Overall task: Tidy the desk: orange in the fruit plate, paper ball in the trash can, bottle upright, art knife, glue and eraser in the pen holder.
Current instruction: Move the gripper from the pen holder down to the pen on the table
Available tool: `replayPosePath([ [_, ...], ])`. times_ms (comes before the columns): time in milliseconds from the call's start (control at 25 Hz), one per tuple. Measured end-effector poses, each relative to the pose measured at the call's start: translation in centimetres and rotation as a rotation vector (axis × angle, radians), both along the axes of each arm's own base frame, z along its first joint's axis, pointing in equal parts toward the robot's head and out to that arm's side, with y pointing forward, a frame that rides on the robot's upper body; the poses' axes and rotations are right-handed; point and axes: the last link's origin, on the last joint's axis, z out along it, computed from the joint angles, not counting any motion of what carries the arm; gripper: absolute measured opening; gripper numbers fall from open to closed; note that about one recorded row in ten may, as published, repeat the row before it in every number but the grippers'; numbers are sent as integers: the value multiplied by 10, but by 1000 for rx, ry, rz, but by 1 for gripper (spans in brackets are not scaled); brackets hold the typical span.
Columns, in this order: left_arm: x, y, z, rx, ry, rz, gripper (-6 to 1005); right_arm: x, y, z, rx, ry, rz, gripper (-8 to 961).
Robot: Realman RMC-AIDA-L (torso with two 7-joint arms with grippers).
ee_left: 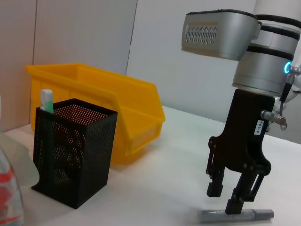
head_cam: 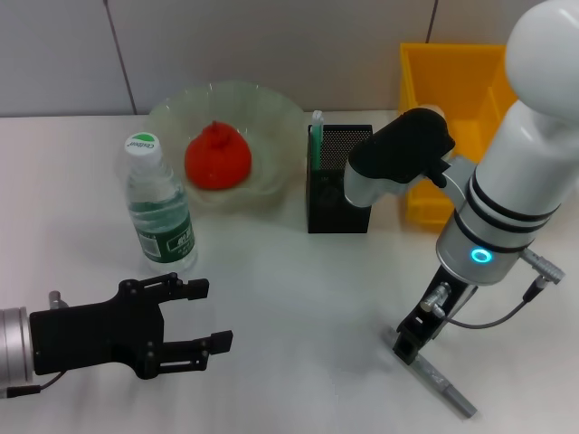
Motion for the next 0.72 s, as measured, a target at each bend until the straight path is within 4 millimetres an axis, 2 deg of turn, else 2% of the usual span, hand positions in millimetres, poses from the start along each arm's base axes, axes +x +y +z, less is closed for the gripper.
replayPosePath([
  [200, 0, 0, 0, 2, -2, 1, 814, 0, -1, -6, 0, 19, 7, 476],
  [720, -1, -1, -1, -1, -4, 6, 815, 4, 0, -14, 0, 20, 6, 470],
])
